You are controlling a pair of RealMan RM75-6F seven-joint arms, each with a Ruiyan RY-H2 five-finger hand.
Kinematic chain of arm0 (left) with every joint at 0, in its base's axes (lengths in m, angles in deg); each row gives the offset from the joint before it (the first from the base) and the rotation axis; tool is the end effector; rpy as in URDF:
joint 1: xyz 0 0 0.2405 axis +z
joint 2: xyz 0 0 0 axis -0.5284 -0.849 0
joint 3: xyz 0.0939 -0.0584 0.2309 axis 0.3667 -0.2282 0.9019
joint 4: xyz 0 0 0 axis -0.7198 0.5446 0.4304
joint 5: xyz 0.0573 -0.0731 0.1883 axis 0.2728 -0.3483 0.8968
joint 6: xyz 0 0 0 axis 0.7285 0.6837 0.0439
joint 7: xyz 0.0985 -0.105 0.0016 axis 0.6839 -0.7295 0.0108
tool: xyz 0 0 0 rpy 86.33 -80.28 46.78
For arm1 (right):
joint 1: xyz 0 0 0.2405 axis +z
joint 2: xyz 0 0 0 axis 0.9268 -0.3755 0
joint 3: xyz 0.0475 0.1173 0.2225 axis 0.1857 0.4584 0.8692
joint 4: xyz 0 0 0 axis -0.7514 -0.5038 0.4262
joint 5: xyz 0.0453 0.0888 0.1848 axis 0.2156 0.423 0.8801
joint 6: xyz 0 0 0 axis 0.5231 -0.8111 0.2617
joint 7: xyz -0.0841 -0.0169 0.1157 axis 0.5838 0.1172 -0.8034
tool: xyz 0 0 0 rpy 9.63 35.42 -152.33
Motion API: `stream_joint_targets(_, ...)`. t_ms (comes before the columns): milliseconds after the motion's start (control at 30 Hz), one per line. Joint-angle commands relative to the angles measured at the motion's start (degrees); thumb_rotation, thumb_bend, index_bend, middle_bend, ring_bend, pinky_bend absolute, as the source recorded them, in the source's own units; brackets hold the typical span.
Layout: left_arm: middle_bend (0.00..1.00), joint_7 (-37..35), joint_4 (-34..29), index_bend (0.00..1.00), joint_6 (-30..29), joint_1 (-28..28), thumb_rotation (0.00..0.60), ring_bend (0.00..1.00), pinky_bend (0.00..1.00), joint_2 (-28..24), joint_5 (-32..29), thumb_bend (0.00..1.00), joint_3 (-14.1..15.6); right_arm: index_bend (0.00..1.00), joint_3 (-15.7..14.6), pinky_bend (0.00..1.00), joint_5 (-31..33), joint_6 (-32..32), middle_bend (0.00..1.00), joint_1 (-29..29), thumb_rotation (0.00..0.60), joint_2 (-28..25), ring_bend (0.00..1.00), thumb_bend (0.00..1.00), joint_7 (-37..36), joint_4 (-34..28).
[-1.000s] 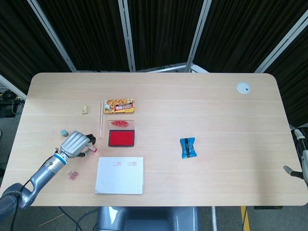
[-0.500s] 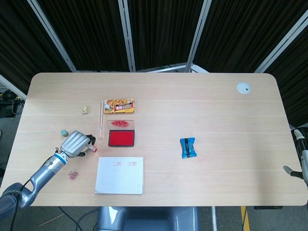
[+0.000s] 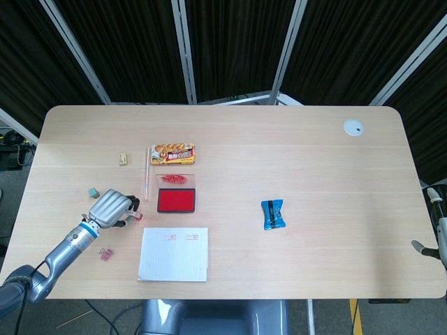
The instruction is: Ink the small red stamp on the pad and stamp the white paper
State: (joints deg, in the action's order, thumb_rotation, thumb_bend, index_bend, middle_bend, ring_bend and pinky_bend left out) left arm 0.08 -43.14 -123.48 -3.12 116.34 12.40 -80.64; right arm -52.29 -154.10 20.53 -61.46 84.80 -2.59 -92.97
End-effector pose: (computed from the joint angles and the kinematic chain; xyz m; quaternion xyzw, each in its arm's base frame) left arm -0.2820 0.3267 -0.0021 -0.8163 -0.2952 -0.3092 0.3886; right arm -0.3343 -0.2022 0.2154 0.5724 -0.3678 0.2689 0.6817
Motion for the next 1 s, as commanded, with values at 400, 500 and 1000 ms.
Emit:
stream_joint_targets(400, 0.53, 5.22, -21.45, 0.56, 8.38, -4.48, 0.600, 0.84, 0.85, -9.93, -11.73, 0.37, -8.29, 0.00, 0.11, 0.00, 0.15, -0.30, 0.00, 0.05, 0.600, -0.31, 0.00, 0.00, -0.74, -0.10)
stream_joint_targets(500, 0.53, 9.38, -24.02, 0.57, 10.58, -5.99, 0.600, 0.84, 0.85, -9.32, -15.51, 0.37, -10.49, 0.00, 0.00, 0.00, 0.33, -0.69, 0.00, 0.14, 0.600, -0.20, 0.00, 0.00, -0.62, 0.10)
stream_joint_targets(1000, 0.53, 25.18, -22.65, 0.57, 16.45, -11.48, 0.600, 0.84, 0.85, -1.59, -29.70, 0.38, -14.51, 0.00, -0.21, 0.00, -1.13, 0.26, 0.00, -0.09, 0.600, -0.56, 0.00, 0.00, -1.06, -0.44)
